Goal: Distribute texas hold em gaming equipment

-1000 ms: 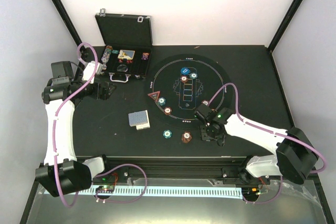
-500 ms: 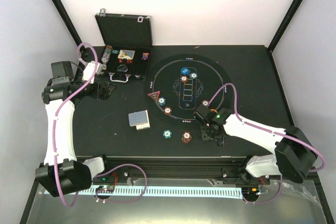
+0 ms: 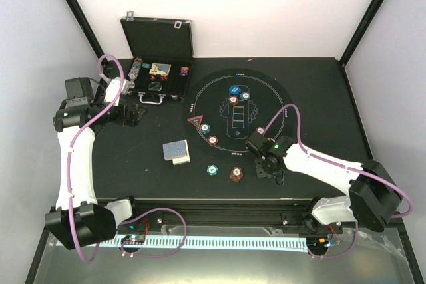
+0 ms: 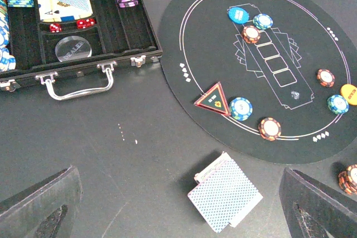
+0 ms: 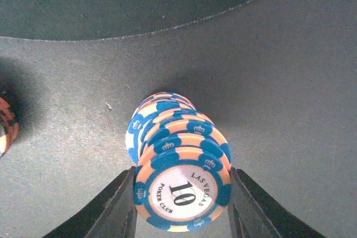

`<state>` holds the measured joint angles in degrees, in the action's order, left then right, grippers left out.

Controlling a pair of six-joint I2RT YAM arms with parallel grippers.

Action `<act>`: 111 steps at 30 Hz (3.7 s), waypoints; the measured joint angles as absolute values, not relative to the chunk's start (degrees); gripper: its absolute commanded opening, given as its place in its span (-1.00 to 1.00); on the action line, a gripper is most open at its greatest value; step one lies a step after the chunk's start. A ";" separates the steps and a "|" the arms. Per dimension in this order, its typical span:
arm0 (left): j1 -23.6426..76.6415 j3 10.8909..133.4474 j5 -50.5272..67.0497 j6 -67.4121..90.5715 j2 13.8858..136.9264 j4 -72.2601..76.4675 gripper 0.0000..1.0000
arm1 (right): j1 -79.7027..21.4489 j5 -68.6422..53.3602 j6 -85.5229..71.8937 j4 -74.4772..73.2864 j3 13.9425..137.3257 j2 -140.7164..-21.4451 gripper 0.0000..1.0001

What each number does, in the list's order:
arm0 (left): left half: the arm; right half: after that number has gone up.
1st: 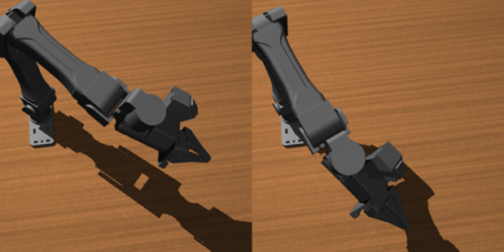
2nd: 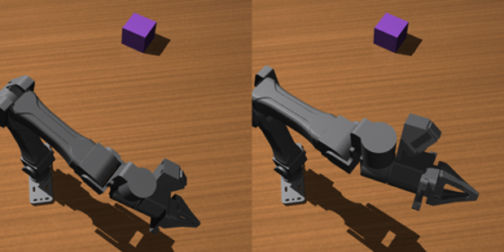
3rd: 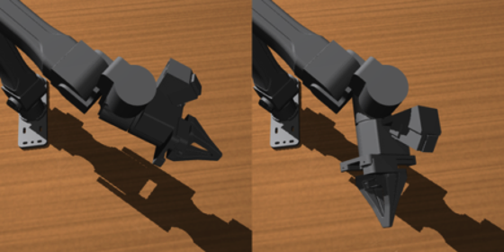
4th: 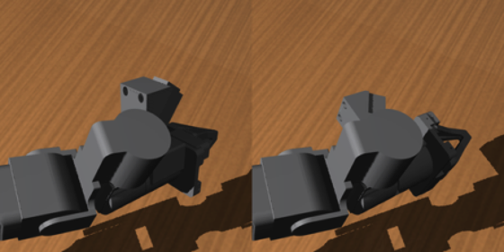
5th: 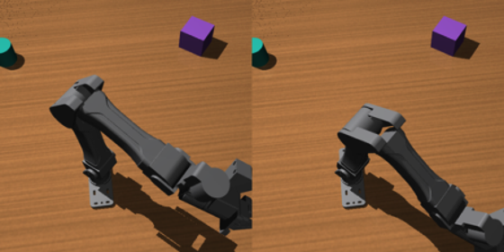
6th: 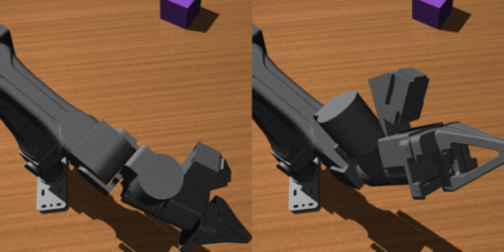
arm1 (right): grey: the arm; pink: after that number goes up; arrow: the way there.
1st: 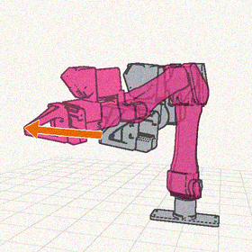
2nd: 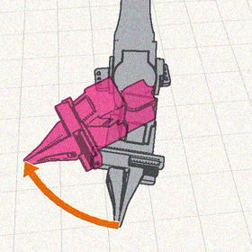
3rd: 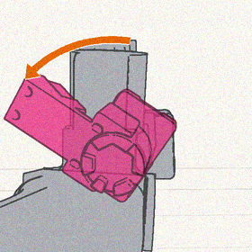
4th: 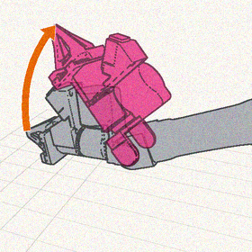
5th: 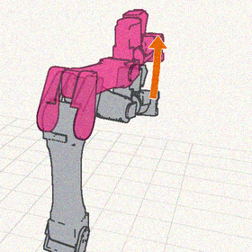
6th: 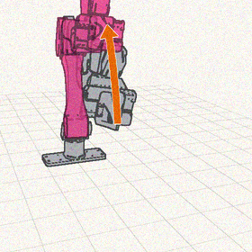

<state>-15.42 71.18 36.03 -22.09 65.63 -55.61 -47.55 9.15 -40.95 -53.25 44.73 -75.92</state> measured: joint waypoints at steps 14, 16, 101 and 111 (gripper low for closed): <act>-15.42 71.18 36.03 -22.09 65.63 -55.64 0.98 | -47.55 13.91 -35.77 -59.18 67.55 -81.49 -0.64; -15.42 71.18 36.03 -22.09 65.63 -55.64 0.98 | -47.55 14.44 -33.95 -58.70 72.99 -86.56 -0.64; -15.42 70.46 35.66 -22.33 64.88 -55.66 0.98 | -43.75 11.31 -36.03 -50.35 46.41 -77.93 0.59; -15.42 70.37 35.68 -22.31 64.88 -55.64 0.97 | -43.79 9.89 -37.54 -47.42 43.57 -78.61 0.24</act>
<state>-15.42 70.37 35.68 -22.31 64.88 -55.64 -43.79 9.89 -37.54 -47.42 43.57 -78.61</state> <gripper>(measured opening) 0.988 0.675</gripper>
